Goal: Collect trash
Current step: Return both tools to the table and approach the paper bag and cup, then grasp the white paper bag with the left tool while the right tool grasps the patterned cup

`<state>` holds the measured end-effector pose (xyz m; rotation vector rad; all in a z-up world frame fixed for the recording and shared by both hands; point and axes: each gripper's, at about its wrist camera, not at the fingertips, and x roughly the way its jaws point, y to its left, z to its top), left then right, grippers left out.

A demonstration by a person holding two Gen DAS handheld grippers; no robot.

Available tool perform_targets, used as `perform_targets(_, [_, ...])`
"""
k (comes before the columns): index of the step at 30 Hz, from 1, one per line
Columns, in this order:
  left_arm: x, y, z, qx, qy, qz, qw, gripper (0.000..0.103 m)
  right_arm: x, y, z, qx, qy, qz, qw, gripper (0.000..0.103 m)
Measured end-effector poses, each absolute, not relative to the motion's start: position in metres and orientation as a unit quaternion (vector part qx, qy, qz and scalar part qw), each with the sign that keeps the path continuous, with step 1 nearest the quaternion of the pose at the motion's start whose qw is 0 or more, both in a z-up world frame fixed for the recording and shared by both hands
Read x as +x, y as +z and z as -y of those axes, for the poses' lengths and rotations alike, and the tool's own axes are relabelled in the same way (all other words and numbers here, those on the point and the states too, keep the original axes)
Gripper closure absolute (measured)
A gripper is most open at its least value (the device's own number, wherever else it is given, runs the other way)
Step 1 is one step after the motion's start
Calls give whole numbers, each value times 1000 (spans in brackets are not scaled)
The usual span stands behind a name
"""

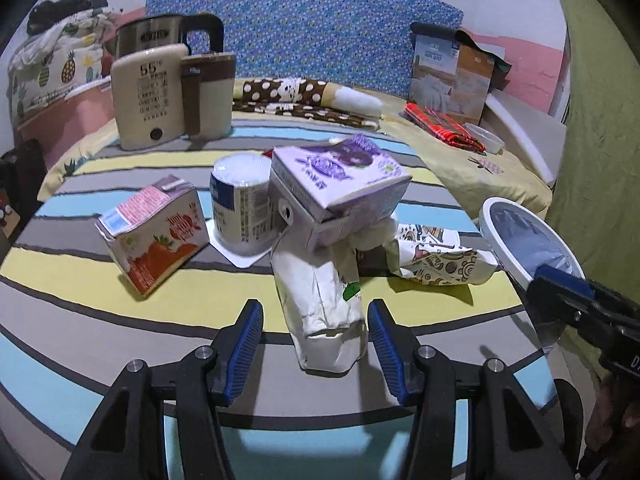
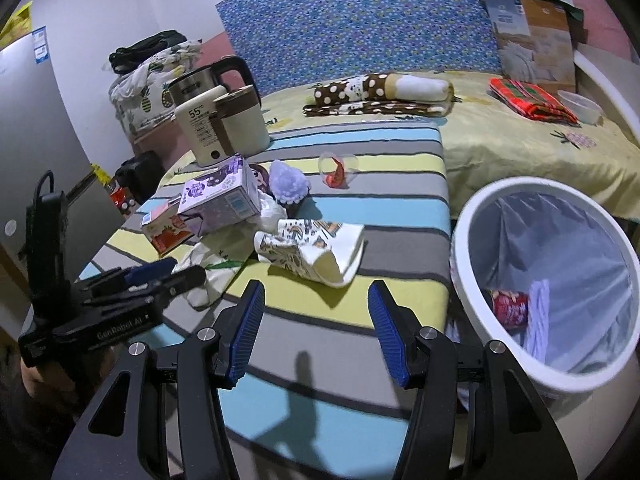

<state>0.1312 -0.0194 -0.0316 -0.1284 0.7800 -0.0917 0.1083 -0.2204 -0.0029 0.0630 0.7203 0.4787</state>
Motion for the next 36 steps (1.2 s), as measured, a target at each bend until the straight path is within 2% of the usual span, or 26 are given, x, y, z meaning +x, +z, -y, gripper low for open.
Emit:
perform_targets(10, [141, -46, 21, -75, -53, -396, 914, 50, 130, -7, 205, -11, 259, -345, 902, 47])
perform_targets(12, [141, -46, 21, -75, -51, -395, 914, 58, 134, -11, 203, -16, 264, -352, 898, 47])
perform_targets(15, [139, -45, 18, -81, -50, -394, 914, 62, 136, -15, 199, -23, 272, -364, 890, 47])
perform_targets(17, [136, -44, 15, -84, -49, -391, 915, 67, 133, -16, 194, -33, 280, -368, 886, 53])
perform_targets(19, [133, -42, 11, -88, -46, -387, 917, 69, 129, -16, 190, -40, 283, -371, 884, 74])
perform_targets(20, [132, -40, 9, -89, -45, -385, 918, 70, 126, -15, 190, -41, 282, -371, 884, 78])
perform_targets(31, [106, -17, 1, -88, -37, -353, 931, 70, 105, -4, 196, -5, 275, -366, 889, 83])
perform_targets(36, [92, -8, 2, -85, -37, -343, 935, 71, 96, 0, 201, 7, 268, -360, 894, 89])
